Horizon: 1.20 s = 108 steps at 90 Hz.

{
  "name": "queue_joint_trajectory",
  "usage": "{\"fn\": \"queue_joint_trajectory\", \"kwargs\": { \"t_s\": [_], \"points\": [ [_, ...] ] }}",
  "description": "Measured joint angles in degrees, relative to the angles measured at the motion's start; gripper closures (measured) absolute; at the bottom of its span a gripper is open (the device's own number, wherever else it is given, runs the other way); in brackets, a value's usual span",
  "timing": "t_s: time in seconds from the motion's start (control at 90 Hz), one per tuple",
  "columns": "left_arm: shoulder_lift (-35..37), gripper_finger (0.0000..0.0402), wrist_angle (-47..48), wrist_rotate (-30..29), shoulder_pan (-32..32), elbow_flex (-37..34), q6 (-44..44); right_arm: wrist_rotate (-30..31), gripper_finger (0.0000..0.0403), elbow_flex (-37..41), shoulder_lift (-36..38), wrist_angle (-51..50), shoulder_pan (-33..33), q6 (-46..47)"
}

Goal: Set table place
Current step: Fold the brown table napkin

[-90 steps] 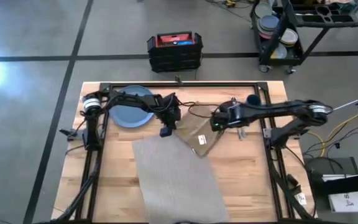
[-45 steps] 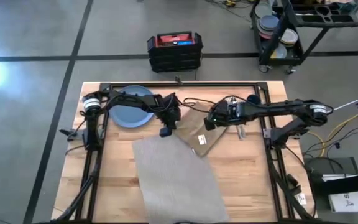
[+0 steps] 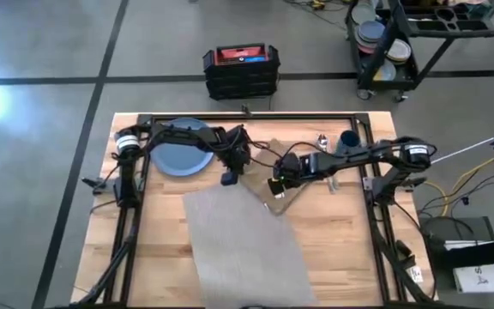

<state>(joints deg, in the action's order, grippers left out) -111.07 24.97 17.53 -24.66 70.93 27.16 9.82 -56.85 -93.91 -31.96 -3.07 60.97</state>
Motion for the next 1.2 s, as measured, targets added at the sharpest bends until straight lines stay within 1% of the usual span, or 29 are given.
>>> {"fn": "queue_joint_trajectory", "kwargs": {
  "t_s": [0.111, 0.211, 0.378, 0.444, 0.522, 0.611, 0.744, 0.867, 0.944, 1.067, 1.2],
  "points": [
    [0.0, 0.0402, 2.5, -0.9, -2.7, 2.4, 2.5, 0.2, 0.0403, 0.0, 0.5, 0.0, 2.0, 1.9],
    [0.0, 0.0402, 6.1, -1.1, -5.2, 6.0, 3.5, 0.7, 0.0403, 0.0, 0.7, 0.0, 3.2, 3.5],
    [0.2, 0.0402, 18.0, -0.6, -6.8, 14.2, 2.2, 0.6, 0.0403, 0.0, 1.1, 0.8, 4.0, 3.6],
    [0.3, 0.0402, 23.7, 0.8, -6.4, 16.4, 2.0, 0.7, 0.0403, 0.0, 1.3, 0.9, 4.1, 3.7],
    [0.3, 0.0402, 28.7, 5.3, -5.1, 16.8, 0.7, 1.9, 0.0403, 0.0, 1.6, 0.9, 4.1, 3.8],
    [0.4, 0.0402, 30.6, 9.4, -1.8, 14.9, 0.0, 3.6, 0.0403, 0.0, 1.9, 0.9, 4.0, 3.8],
    [0.6, 0.0402, 29.0, 10.0, 4.6, 9.8, -0.5, 4.3, 0.0403, 0.0, 2.0, 1.0, 3.2, 3.4],
    [0.8, 0.0402, 23.3, 10.0, 10.0, 3.8, -2.2, 4.3, 0.0403, 0.0, 2.0, 0.9, 2.6, 2.5],
    [0.8, 0.0402, 18.1, 9.2, 12.4, -0.4, -4.3, 4.3, 0.0403, 0.0, 2.0, 0.8, 2.2, 1.9],
    [1.8, 0.0401, 10.3, 8.5, 13.3, -6.0, -8.1, 4.2, 0.0403, 0.0, 2.0, 0.6, 1.9, 0.9],
    [2.6, 0.0401, 6.9, 9.5, 11.6, -9.4, -9.3, 3.7, 0.0403, 0.0, 2.0, 0.2, 1.9, 0.7]
  ]
}}
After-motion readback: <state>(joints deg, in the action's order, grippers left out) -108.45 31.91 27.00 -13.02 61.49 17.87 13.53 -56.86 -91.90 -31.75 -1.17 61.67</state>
